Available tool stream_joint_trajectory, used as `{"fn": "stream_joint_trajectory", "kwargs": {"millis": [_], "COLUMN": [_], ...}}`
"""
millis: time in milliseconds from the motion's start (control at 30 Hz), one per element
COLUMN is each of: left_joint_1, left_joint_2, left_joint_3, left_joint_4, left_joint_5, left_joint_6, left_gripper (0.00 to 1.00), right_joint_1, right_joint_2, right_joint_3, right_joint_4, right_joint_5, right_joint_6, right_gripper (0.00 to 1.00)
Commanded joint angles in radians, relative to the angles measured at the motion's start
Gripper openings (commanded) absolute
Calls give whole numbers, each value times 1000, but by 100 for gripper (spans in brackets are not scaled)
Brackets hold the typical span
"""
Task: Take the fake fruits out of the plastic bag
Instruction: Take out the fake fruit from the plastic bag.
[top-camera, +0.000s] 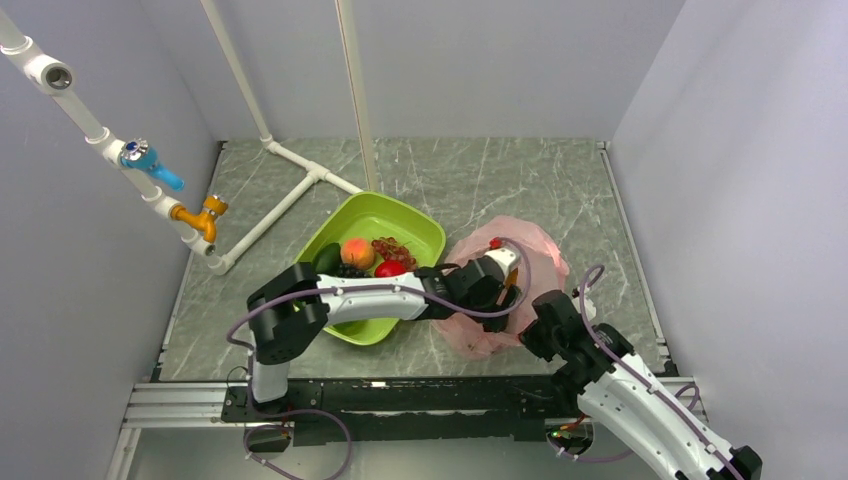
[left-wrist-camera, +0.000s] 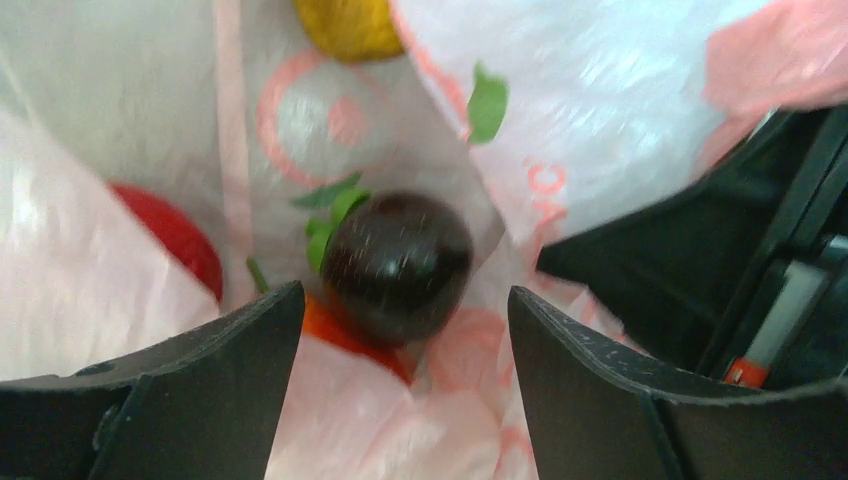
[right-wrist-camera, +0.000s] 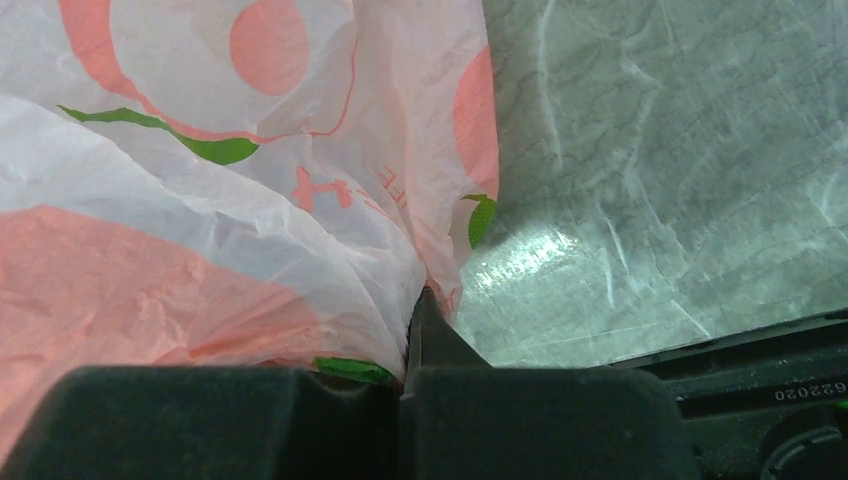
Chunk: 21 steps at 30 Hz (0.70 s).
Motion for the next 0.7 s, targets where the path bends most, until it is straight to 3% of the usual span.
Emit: {"fn": "stream_joint_trajectory", "kwargs": {"millis": [0,200,400,667], "left_joint_1": [-4,-5,-9,-13], "left_joint_2": [76,134,147,200], "left_joint_3": [152,222,162,207], "left_joint_4": [-40,-75,-53,-102], "left_joint_5": [-41,-37,-11,1], "left_joint_6": [91,116,85,97], "left_gripper": [81,82,86,84], "right_joint_1": [3,5,4,4], "right_joint_2": [-32,-44,-30,-35], "right_joint_3": [-1,6,27,23], "right_joint_4": [40,35,25,24], "right_joint_5": [-1,5,26,27], "right_joint_6": [-16,-22,-34,-30], "right_gripper": [0,0,0,0]}}
